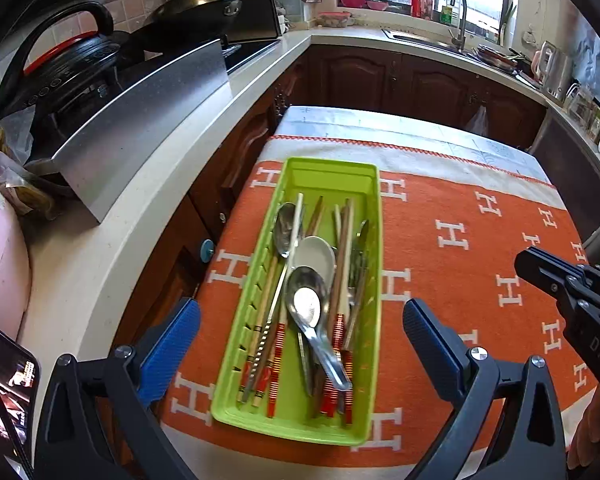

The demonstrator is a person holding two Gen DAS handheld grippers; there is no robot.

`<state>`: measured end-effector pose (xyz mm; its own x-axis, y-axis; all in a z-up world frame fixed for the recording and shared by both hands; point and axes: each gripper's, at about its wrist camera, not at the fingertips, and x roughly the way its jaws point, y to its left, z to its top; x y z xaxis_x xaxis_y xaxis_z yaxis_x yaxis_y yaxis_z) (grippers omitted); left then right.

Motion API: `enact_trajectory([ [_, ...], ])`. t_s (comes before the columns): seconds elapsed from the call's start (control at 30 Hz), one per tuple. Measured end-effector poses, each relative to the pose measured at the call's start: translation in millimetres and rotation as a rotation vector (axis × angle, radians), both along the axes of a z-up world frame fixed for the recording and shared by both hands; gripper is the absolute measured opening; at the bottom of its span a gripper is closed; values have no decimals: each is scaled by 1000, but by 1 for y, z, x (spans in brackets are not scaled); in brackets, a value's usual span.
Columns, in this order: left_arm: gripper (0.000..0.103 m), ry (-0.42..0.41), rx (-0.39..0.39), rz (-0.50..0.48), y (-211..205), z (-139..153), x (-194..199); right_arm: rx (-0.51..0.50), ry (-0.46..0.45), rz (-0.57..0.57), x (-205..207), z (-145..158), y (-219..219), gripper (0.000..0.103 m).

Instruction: Organize utensils

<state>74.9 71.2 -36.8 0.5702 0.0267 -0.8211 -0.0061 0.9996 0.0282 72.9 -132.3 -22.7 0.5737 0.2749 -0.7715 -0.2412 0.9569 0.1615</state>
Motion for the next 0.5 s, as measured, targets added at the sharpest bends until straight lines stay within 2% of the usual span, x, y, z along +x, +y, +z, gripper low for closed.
enact_trajectory([
  [0.17, 100, -10, -15, -22, -20, 13, -3, -24, -33, -13, -14, 13, -20, 16],
  [0.5, 102, -32, -32, -80, -70, 36, -9, 1, -59, -112, -34, 37, -71, 17],
])
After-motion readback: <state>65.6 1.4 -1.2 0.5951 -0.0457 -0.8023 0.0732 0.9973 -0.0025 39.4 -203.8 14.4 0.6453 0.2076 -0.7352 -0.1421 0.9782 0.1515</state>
